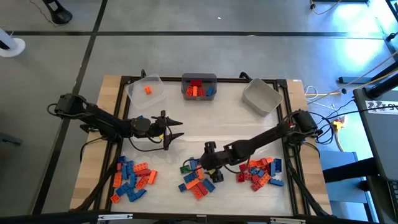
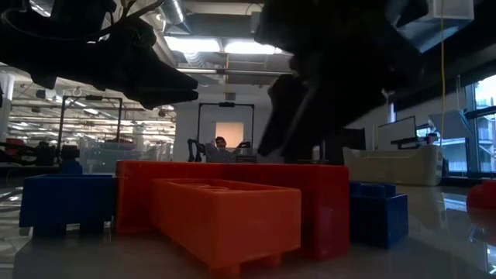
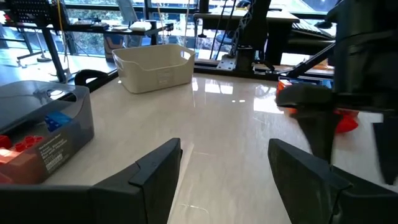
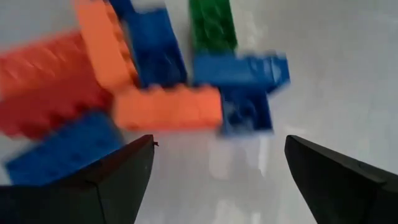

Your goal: Sort blocks by size

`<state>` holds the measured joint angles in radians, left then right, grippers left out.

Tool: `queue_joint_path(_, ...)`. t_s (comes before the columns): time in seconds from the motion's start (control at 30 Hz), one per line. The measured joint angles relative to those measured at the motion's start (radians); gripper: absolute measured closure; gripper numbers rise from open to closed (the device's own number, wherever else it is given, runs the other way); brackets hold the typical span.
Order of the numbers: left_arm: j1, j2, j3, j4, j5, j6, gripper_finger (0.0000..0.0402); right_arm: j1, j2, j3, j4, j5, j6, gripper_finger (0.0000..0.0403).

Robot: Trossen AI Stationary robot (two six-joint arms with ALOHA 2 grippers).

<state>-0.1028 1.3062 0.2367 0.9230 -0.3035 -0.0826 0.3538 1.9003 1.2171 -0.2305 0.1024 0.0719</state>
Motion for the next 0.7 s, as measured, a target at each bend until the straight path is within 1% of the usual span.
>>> queue_joint_path(0.1, 0.0, 0.0, 0.0, 0.0, 0.0, 0.0, 0.0173, 0.0, 0.0, 0.0, 0.062, -0.038, 0.002, 0.0045)
queue_joint_path(0.2, 0.0, 0.0, 0.0, 0.0, 0.0, 0.0, 0.0173, 0.0, 0.015, 0.0, 0.11, -0.054, 0.002, 0.0045)
queue_joint_path(0.43, 0.0, 0.0, 0.0, 0.0, 0.0, 0.0, 0.0173, 0.0, 0.089, 0.0, 0.203, -0.132, 0.007, 0.0045)
queue_joint_path(0.6, 0.0, 0.0, 0.0, 0.0, 0.0, -0.001, 0.0173, -0.001, 0.115, 0.0, 0.197, -0.137, 0.009, 0.0045)
queue_joint_path(0.7, 0.0, 0.0, 0.0, -0.001, 0.0, -0.008, 0.0173, -0.001, 0.12, 0.0, 0.174, -0.115, 0.006, 0.0045)
